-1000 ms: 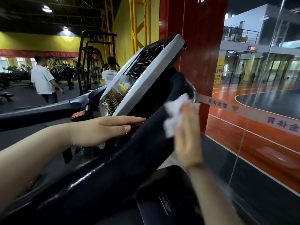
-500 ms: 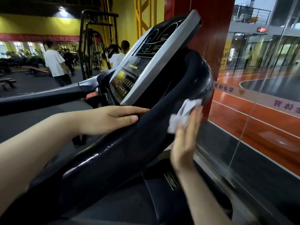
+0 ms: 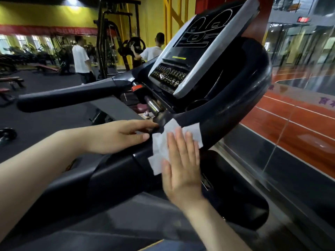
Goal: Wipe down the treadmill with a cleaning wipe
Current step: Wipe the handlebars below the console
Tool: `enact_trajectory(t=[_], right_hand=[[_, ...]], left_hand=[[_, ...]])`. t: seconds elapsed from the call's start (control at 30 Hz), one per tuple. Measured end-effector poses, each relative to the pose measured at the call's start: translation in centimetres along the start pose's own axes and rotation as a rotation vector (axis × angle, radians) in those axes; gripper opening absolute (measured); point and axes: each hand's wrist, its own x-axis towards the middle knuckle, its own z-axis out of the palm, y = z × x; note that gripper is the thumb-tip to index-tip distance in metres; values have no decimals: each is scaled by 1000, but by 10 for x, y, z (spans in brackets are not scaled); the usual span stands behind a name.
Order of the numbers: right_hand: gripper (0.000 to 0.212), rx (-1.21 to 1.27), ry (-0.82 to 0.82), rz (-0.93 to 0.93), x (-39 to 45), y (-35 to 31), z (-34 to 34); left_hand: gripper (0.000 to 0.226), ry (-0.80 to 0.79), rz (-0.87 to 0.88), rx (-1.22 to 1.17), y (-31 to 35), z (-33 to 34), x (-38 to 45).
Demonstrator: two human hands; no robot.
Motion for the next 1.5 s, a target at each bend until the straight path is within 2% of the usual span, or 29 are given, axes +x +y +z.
enact_trajectory(t=[0.1,0.2,0.27,0.3,0.4,0.47,0.57,0.67,0.73,0.8,0.9,1.03,1.17,1.23,1.33,1.43,1.5], right_hand=[[52,-78,-25,-107,26,24,-23],[51,-149,-64,96,52,34,-39],[50,-190,-76,202,57,10,-34],[48,-216,-98,187,54,-11,-27],[45,-239,-303,-35,32,-86,3],[44,-175,-368,-141,26,-104,4],[37,-189,-348,-219,48,-68,-16],[32,-269,-293,-48,59,-39,-34],[30,-289,-275,36,54,-66,-23],[28,-262,-363,-26,45,-115,2],[27,-135,-483,-159,39,-171,28],[32,-135,-578,-290,47,-158,28],[40,-216,-515,-182,42,-148,15],[43,-239,-497,-185,35,-177,25],[44,-162,-607,-297,29,-250,61],[35,-61,-667,-371,30,-331,99],[32,-16,-731,-426,32,-385,121]], left_hand=[[48,-5,-82,33,-21,1,-35],[47,9,-141,31,-43,-3,-68],[44,13,-176,20,-55,-4,-86],[43,7,-186,13,-60,-4,-93],[33,-4,-193,20,-67,-2,-109],[28,12,-213,23,-72,-2,-118],[41,21,-266,19,-86,-2,-136],[78,82,-305,-26,-105,-1,-160],[73,145,-343,-78,-116,0,-178],[68,209,-387,-96,-121,-2,-195],[90,292,-456,-61,-136,-6,-219],[89,332,-544,30,-165,-10,-255],[92,386,-590,84,-189,-16,-297],[87,398,-606,123,-201,-19,-321],[65,429,-622,143,-218,-26,-353],[51,475,-627,146,-235,-31,-383],[35,559,-627,94,-251,-33,-405]])
